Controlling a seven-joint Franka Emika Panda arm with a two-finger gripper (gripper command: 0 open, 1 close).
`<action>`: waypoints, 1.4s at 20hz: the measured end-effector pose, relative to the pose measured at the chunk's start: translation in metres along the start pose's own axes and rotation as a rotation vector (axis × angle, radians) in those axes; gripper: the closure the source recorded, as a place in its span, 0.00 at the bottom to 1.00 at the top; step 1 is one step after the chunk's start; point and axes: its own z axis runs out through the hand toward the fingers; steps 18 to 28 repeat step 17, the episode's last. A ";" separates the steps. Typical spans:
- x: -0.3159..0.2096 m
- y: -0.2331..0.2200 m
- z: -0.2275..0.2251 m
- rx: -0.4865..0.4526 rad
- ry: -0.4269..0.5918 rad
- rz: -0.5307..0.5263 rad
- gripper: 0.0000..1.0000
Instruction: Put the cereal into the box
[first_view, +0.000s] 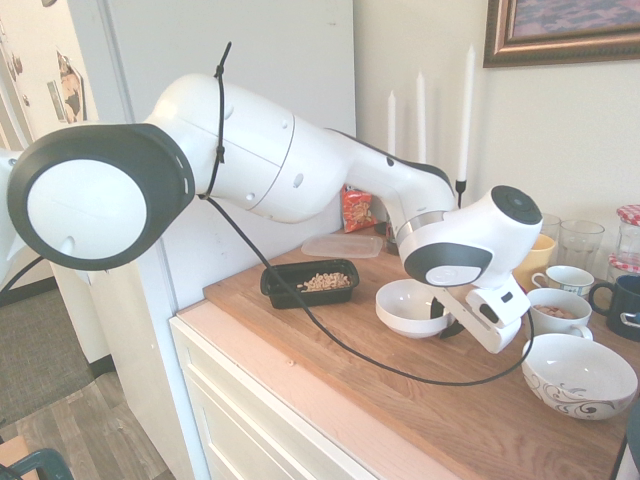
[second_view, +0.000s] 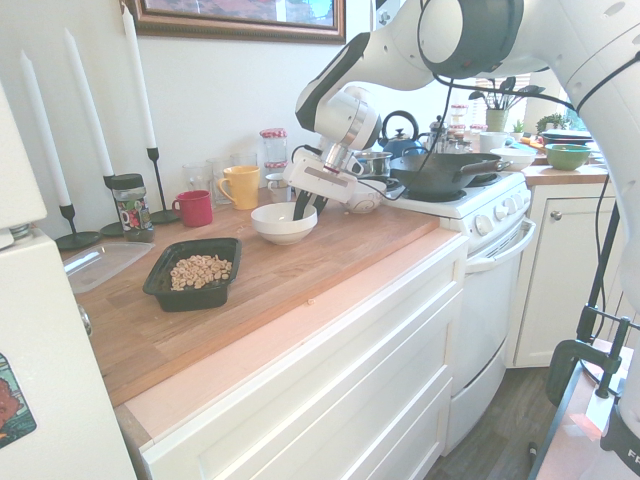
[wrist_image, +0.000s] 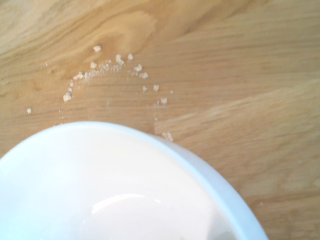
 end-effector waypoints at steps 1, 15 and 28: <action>-0.001 -0.001 0.000 0.001 -0.001 -0.001 0.00; -0.046 -0.069 -0.063 -0.281 0.235 -0.182 0.00; -0.065 -0.088 -0.070 -0.319 0.266 -0.206 0.00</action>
